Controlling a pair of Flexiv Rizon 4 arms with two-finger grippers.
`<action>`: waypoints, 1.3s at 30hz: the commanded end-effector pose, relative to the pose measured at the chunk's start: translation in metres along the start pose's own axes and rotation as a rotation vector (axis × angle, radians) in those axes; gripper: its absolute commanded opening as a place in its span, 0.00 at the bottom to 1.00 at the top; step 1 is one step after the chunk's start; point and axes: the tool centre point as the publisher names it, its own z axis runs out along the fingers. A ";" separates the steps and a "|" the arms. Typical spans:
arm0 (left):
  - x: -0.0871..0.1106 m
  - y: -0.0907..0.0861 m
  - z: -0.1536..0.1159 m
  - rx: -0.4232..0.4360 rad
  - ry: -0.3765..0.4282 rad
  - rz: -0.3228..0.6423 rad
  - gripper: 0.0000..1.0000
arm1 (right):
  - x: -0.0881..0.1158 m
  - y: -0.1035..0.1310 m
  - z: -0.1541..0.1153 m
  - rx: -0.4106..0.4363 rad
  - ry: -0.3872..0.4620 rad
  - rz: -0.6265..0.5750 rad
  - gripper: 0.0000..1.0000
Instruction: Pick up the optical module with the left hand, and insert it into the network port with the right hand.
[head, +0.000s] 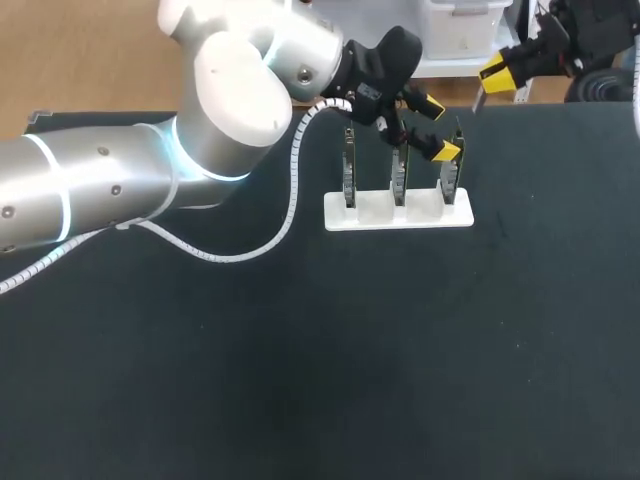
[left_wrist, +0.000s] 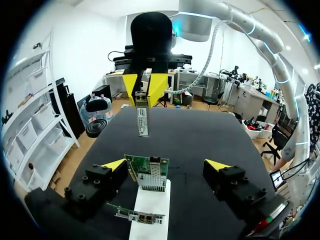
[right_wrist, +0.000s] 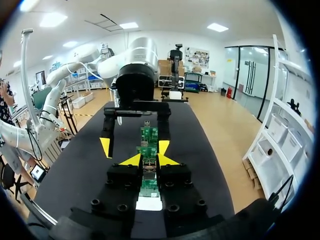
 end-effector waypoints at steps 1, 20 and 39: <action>0.000 0.002 0.001 0.003 0.002 0.001 1.00 | -0.002 0.003 0.003 -0.003 0.010 -0.002 0.00; 0.000 0.002 0.001 0.003 0.002 0.001 1.00 | -0.003 0.011 -0.001 -0.004 0.059 -0.008 0.00; 0.000 0.002 0.001 0.003 0.002 0.001 1.00 | -0.015 0.010 0.013 -0.021 0.147 -0.018 0.00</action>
